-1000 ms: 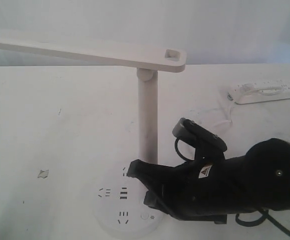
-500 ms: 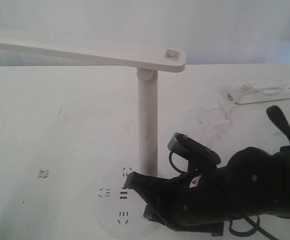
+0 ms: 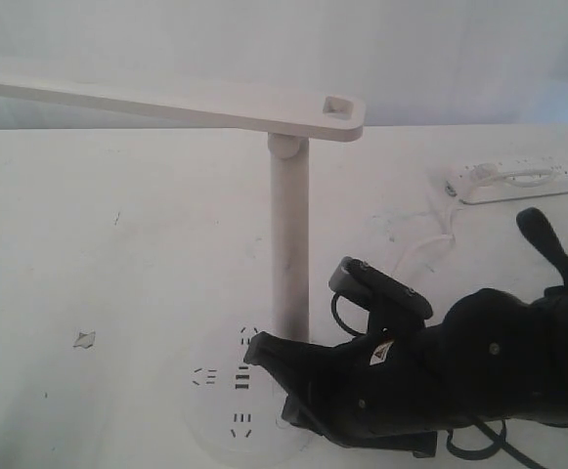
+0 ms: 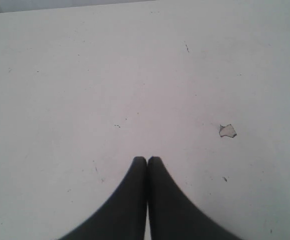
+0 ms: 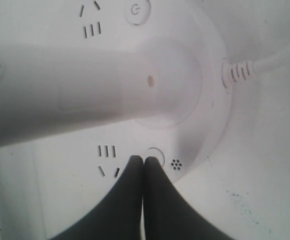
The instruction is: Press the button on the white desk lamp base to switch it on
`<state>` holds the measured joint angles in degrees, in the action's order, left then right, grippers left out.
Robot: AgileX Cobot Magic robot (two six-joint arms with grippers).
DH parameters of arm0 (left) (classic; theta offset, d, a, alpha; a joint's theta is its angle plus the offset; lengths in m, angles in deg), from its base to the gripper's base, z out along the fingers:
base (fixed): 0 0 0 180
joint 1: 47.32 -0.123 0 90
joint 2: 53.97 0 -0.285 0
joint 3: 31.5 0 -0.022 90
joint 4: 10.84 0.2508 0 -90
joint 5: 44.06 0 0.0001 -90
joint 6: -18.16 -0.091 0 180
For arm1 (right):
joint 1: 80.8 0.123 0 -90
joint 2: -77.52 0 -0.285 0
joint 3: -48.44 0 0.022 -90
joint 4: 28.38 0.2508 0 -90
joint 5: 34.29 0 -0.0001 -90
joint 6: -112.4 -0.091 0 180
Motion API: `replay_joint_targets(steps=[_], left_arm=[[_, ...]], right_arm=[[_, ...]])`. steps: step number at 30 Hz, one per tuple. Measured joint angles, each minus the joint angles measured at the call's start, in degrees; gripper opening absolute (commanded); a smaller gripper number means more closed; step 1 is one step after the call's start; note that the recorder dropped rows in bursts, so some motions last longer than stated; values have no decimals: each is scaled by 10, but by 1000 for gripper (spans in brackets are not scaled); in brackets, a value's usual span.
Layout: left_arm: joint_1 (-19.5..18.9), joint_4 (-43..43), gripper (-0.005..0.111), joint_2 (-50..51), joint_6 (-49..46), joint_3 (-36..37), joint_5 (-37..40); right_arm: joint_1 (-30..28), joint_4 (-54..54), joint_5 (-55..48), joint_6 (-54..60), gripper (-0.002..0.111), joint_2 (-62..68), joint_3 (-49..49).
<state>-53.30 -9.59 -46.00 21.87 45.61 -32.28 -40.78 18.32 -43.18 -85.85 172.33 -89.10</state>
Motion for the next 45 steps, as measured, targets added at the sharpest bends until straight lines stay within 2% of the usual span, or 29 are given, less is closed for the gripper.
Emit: replay_joint_targets(steps=[15, 45], left_arm=[[0, 0, 0, 0, 0, 0, 0], [0, 0, 0, 0, 0, 0, 0]], right_arm=[[0, 39, -3, -2, 0, 12, -3], [0, 44, -4, 41, 0, 33, -22]])
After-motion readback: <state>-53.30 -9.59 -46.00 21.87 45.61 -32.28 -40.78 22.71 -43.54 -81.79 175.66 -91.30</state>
